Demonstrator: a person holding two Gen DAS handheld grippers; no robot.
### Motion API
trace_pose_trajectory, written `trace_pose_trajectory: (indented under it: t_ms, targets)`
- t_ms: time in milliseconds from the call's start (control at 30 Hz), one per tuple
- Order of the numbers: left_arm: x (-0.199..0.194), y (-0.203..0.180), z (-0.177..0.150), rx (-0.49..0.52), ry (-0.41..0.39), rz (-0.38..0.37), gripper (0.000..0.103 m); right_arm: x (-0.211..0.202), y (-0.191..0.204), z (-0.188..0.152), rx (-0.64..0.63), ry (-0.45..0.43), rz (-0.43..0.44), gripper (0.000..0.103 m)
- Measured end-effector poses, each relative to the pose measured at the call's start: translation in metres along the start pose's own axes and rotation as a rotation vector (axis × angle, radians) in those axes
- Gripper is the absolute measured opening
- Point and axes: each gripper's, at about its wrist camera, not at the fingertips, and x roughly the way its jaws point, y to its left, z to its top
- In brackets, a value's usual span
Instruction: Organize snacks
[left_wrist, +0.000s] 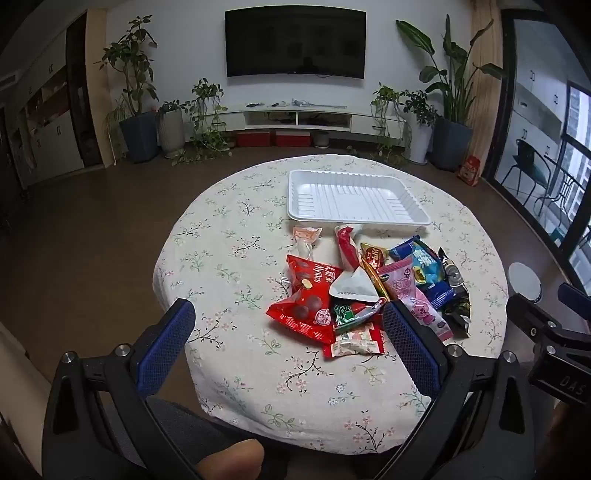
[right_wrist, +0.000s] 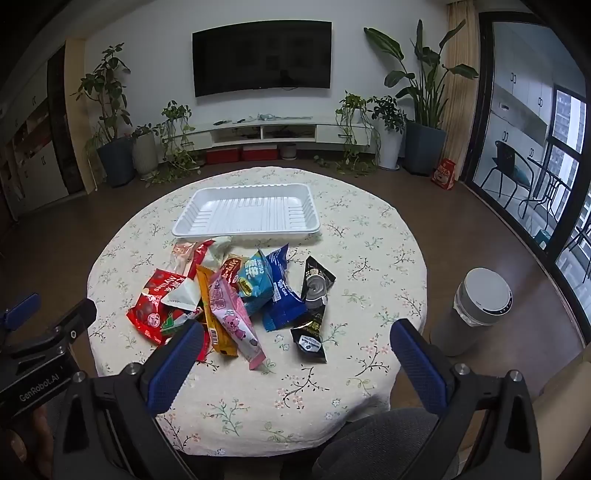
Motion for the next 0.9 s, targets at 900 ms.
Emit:
trace_pose_trajectory:
  t_ms: [900]
  targets:
    - [-0.0012,-0.0002,0.0009,-0.013,-0.010,-0.011,0.103,0.0022,0.0037,-0.0017,-0.006,0.011,-0.003,0.103]
